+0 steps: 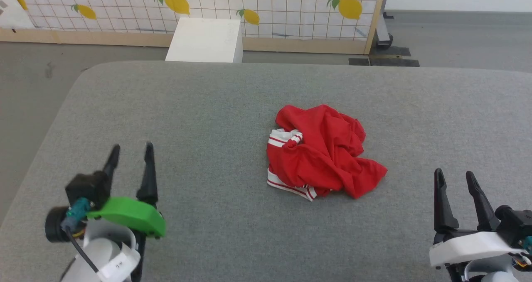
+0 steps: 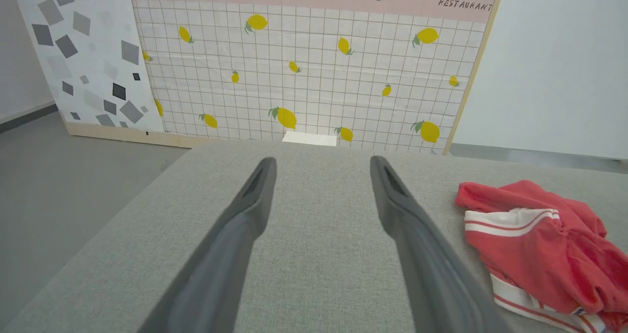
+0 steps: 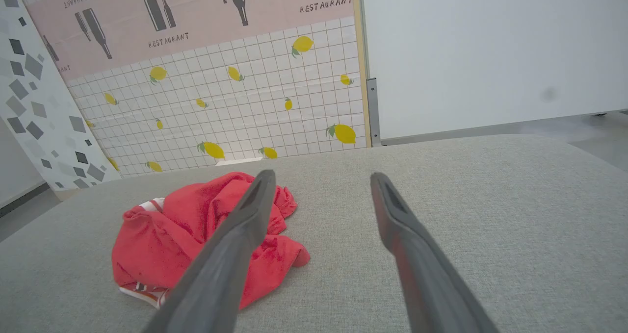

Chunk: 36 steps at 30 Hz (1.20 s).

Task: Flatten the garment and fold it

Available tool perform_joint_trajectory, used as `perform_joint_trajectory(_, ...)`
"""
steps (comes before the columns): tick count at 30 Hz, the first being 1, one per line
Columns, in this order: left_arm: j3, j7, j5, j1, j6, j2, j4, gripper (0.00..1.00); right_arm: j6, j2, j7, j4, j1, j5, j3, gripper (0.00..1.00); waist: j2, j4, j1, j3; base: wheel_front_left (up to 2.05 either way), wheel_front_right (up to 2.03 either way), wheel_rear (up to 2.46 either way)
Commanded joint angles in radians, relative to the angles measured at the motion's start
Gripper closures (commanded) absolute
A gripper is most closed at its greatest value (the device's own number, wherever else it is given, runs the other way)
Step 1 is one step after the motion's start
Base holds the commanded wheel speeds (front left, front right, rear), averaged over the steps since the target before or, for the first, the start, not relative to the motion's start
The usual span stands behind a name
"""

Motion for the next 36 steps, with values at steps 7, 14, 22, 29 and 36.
perform_joint_trajectory(7, -0.014, 0.05, -0.047, 0.056, -0.007, -0.014, 0.003, 0.0, -0.002, 0.0, -0.005, 0.008, 0.004, 0.002, 0.007, 0.0, 0.0, -0.001, 0.0, 0.008, 0.0, 0.0, 0.0)
perform_joint_trajectory(14, -0.022, 0.074, -0.053, 0.061, -0.005, -0.006, -0.008, 0.0, -0.002, 0.0, -0.005, 0.017, 0.002, 0.009, 0.008, 0.0, 0.0, 0.0, 0.0, 0.01, 0.0, 0.0, 0.0)
perform_joint_trajectory(22, -0.03, 0.078, -0.043, 0.062, 0.007, 0.003, -0.019, 0.0, -0.002, 0.0, -0.005, 0.028, -0.002, 0.002, 0.014, 0.0, 0.0, 0.002, 0.0, 0.009, 0.0, 0.0, 0.0)
perform_joint_trajectory(29, -0.037, 0.075, -0.041, 0.064, 0.014, 0.0, -0.032, 0.0, -0.002, 0.0, 0.06, 0.047, -0.057, -0.025, 0.033, 0.0, 0.0, 0.006, 0.0, 0.03, 0.0, 0.0, 0.0)
perform_joint_trajectory(36, -0.046, 0.073, -0.038, 0.044, 0.016, -0.009, -0.045, 0.0, -0.002, -0.011, 0.386, 0.079, -0.253, -0.098, 0.078, 0.0, 0.0, 0.027, 0.0, 0.085, 0.0, 0.0, 0.0)
